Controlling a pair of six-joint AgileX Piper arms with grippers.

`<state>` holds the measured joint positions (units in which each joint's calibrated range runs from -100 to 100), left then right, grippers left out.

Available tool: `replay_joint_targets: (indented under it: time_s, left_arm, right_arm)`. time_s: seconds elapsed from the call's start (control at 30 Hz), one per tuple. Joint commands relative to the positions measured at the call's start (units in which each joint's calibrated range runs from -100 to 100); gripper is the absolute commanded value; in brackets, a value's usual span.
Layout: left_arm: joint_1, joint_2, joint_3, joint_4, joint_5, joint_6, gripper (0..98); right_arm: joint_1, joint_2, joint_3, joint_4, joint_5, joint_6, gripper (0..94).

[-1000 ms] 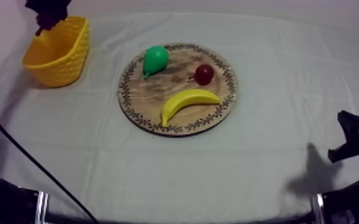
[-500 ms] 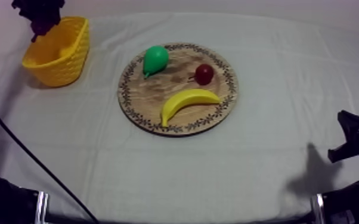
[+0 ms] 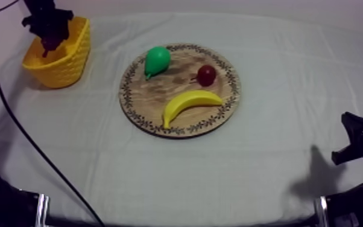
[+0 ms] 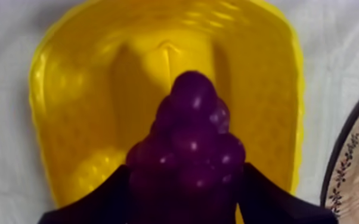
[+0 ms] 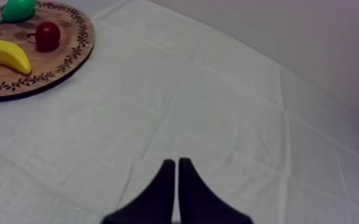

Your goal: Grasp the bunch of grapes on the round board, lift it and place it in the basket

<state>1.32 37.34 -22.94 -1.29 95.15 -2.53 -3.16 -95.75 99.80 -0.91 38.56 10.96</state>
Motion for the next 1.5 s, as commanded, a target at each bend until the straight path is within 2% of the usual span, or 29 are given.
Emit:
replay_joint_targets:
  time_s: [0.0,0.27,0.43,0.83,1.1,1.23,1.47]
  left_arm:
    - [-0.1,1.1,-0.1,0.16,0.0,-0.2,59.3]
    - [-0.7,2.9,0.7,0.58,0.0,-0.2,86.2]
    - [-1.1,1.5,1.9,0.60,-0.2,0.4,92.3]
    - [-1.8,-14.1,17.0,0.58,-8.7,4.1,77.3]
    - [-1.5,-30.2,36.7,0.59,-22.9,4.6,63.3]
    - [-0.3,-39.5,46.1,0.01,-29.9,5.3,56.6]
    - [2.4,-57.4,57.9,-0.15,-38.2,5.2,49.4]
  right_arm:
    - [0.0,0.0,0.0,0.0,0.0,0.0,0.3]
    - [0.0,0.0,0.0,0.0,0.0,0.0,0.3]
    - [0.0,0.0,0.0,0.0,0.0,0.0,0.3]
    - [0.0,0.0,0.0,0.0,0.0,0.0,0.3]
    - [0.0,0.0,0.0,0.0,0.0,0.0,0.3]
    - [0.0,0.0,0.0,0.0,0.0,0.0,0.3]
    - [0.0,0.0,0.0,0.0,0.0,0.0,0.3]
